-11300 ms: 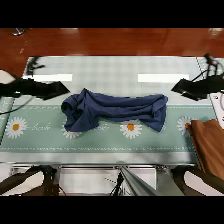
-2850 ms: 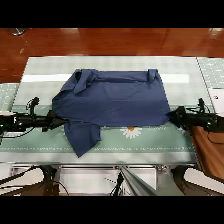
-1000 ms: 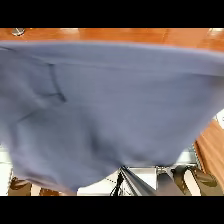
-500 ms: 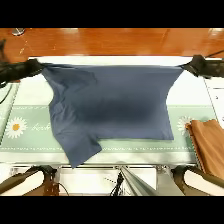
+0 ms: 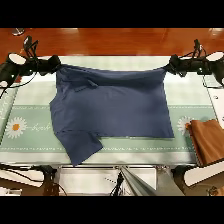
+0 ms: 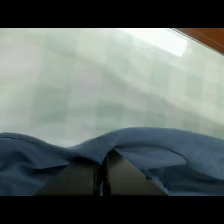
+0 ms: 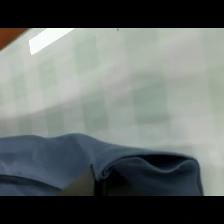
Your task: Fold the shirts.
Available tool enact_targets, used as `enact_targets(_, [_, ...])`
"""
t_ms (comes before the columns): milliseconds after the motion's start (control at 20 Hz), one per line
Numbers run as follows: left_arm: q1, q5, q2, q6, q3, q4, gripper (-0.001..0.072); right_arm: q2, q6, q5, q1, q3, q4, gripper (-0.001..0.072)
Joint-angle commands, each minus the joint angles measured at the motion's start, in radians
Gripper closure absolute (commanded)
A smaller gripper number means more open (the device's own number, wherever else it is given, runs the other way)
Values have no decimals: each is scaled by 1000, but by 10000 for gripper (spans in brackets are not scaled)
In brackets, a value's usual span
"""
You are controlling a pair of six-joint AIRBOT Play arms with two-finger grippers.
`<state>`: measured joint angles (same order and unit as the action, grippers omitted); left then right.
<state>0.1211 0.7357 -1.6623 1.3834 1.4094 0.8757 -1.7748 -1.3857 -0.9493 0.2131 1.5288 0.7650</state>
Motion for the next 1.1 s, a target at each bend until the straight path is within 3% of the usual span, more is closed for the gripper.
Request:
enact_targets(0, [39, 178, -24, 10, 66, -1, 683, -13, 16, -87, 18, 24, 24, 689])
enact_targets(200, [106, 484, -22, -66, 84, 56, 683, 15, 74, -322, 60, 24, 57, 689])
enact_targets(300, [109, 564, -22, -66, 56, 163, 683, 14, 41, -407, 60, 19, 187, 689])
enact_targets(400, [103, 592, -22, -66, 11, 204, 682, 14, 5, -435, 59, 2, 283, 689])
enact_targets(850, [93, 660, -22, -66, -115, 228, 682, 14, 8, -407, 53, -127, 288, 688])
enact_targets(900, [91, 665, -22, -60, -115, 228, 652, 14, -1, -404, 51, -127, 282, 614])
enact_targets(950, [90, 673, -22, -42, -115, 228, 472, 14, -20, -410, 49, -127, 262, 267])
enact_targets(1000, [90, 692, -21, -36, -115, 229, 98, 17, -13, -430, 49, -127, 230, 91])
enact_targets(1050, [93, 713, -14, -35, -115, 229, 4, 23, -14, -450, 50, -126, 208, 89])
